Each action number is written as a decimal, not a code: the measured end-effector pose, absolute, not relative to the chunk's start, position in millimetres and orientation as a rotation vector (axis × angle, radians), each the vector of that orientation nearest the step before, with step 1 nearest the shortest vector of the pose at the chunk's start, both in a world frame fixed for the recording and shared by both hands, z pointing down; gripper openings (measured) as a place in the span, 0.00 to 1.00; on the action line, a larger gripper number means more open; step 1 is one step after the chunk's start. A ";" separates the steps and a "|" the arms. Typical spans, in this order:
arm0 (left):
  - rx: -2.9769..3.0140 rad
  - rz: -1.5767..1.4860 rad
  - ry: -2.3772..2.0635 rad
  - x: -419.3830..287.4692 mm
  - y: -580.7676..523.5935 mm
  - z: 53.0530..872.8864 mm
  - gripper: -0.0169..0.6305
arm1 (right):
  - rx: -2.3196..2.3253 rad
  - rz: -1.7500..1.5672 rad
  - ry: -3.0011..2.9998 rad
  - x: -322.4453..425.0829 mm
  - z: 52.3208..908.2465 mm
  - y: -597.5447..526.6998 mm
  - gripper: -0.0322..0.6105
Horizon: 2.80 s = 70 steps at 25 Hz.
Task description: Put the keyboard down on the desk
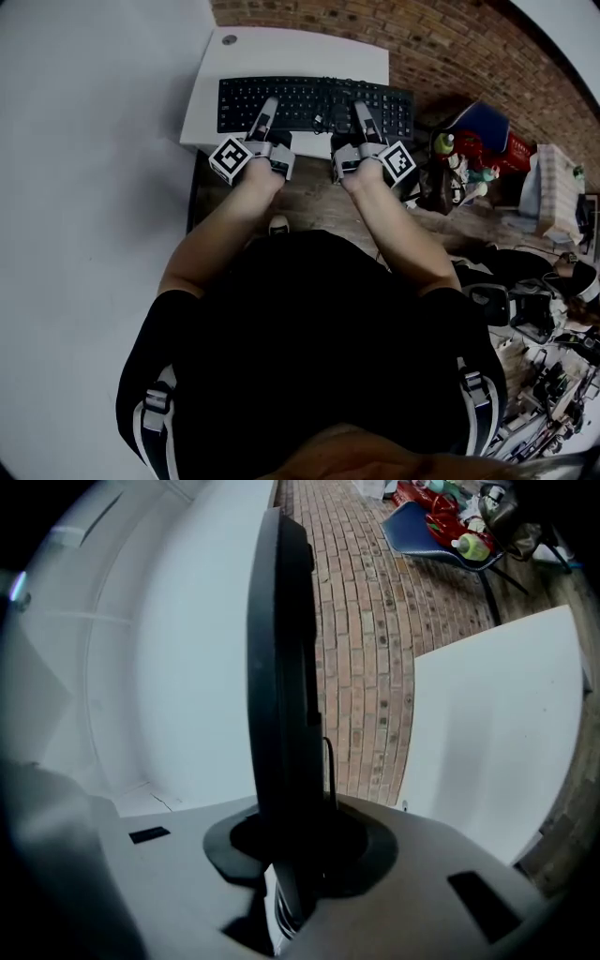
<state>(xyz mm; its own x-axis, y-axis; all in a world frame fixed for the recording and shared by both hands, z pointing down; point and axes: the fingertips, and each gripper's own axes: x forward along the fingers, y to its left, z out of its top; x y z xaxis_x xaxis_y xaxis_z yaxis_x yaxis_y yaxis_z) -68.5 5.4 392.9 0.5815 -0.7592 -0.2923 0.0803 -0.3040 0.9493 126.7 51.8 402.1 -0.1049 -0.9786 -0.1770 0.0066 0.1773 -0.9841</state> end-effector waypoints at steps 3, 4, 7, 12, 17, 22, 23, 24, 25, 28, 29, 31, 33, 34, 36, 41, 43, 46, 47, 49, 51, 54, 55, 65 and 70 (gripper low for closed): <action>1.690 -0.889 -0.597 -75.8 -22.0 401.3 0.16 | -1.035 -1.148 1.352 120.8 403.7 29.8 0.20; 1.687 -0.889 -0.589 -77.5 -32.5 400.4 0.16 | -1.040 -1.148 1.350 118.4 404.0 20.3 0.20; 1.676 -0.888 -0.577 -82.6 -56.0 401.9 0.16 | -1.054 -1.144 1.352 112.4 406.7 -3.0 0.20; 1.677 -0.876 -0.576 -87.7 -66.9 403.6 0.16 | -1.064 -1.143 1.346 106.8 407.7 -13.7 0.20; 1.693 -0.855 -0.598 -86.2 -65.2 407.3 0.16 | -1.064 -1.141 1.355 110.2 408.0 -10.7 0.19; 1.667 -0.867 -0.551 -104.6 -110.6 416.8 0.16 | -1.095 -1.139 1.340 88.1 421.1 -53.6 0.19; 1.667 -0.851 -0.564 -108.3 -117.0 421.9 0.16 | -1.102 -1.139 1.338 85.4 422.9 -59.1 0.19; 1.667 -0.837 -0.578 -111.4 -121.5 426.3 0.16 | -1.107 -1.139 1.336 83.5 423.8 -62.8 0.19; 1.665 -0.831 -0.585 -113.9 -124.5 428.5 0.16 | -1.109 -1.138 1.335 81.5 424.2 -65.4 0.19; 1.661 -0.848 -0.565 -120.3 -127.2 425.1 0.16 | -1.109 -1.144 1.331 73.2 427.0 -67.7 0.19; 1.663 -0.845 -0.569 -123.2 -127.0 425.8 0.16 | -1.110 -1.147 1.332 70.4 428.0 -67.1 0.19; 1.657 -0.837 -0.581 -128.2 -126.4 427.7 0.16 | -1.113 -1.149 1.340 66.4 427.3 -66.9 0.19; 1.638 -0.841 -0.583 -131.7 -126.7 428.1 0.16 | -1.111 -1.144 1.347 63.5 424.7 -69.1 0.19; 1.636 -0.843 -0.583 -132.2 -128.1 427.6 0.16 | -1.109 -1.144 1.347 62.9 423.8 -71.4 0.19; 1.644 -0.846 -0.587 -131.5 -133.2 424.6 0.16 | -1.104 -1.151 1.347 63.7 421.7 -77.8 0.19; 1.646 -0.852 -0.602 -138.5 -125.9 416.2 0.16 | -1.088 -1.155 1.368 57.9 416.2 -73.6 0.19; 1.645 -0.852 -0.613 -139.9 -129.9 415.1 0.16 | -1.082 -1.166 1.366 56.7 417.2 -79.5 0.19; 1.652 -0.851 -0.620 -133.1 -145.7 413.7 0.16 | -1.078 -1.179 1.363 63.5 417.0 -95.9 0.19; 1.651 -0.851 -0.623 -129.8 -152.0 413.4 0.16 | -1.076 -1.180 1.362 66.7 416.4 -102.8 0.19; 1.651 -0.848 -0.634 -124.5 -163.7 414.6 0.16 | -1.070 -1.187 1.358 72.2 417.9 -115.7 0.19; 1.652 -0.847 -0.646 -124.3 -165.8 417.7 0.16 | -1.065 -1.196 1.356 72.5 421.9 -118.6 0.19; 1.656 -0.849 -0.658 -127.0 -166.5 422.3 0.16 | -1.056 -1.204 1.364 70.1 428.4 -121.3 0.19; 1.661 -0.850 -0.662 -126.0 -169.2 422.5 0.16 | -1.053 -1.206 1.365 71.3 429.5 -124.9 0.19; 1.680 -0.865 -0.694 -122.1 -177.2 436.8 0.16 | -1.032 -1.232 1.391 77.4 445.6 -139.8 0.19; 1.675 -0.874 -0.711 -114.0 -189.3 448.5 0.16 | -1.021 -1.245 1.401 85.3 455.6 -155.4 0.19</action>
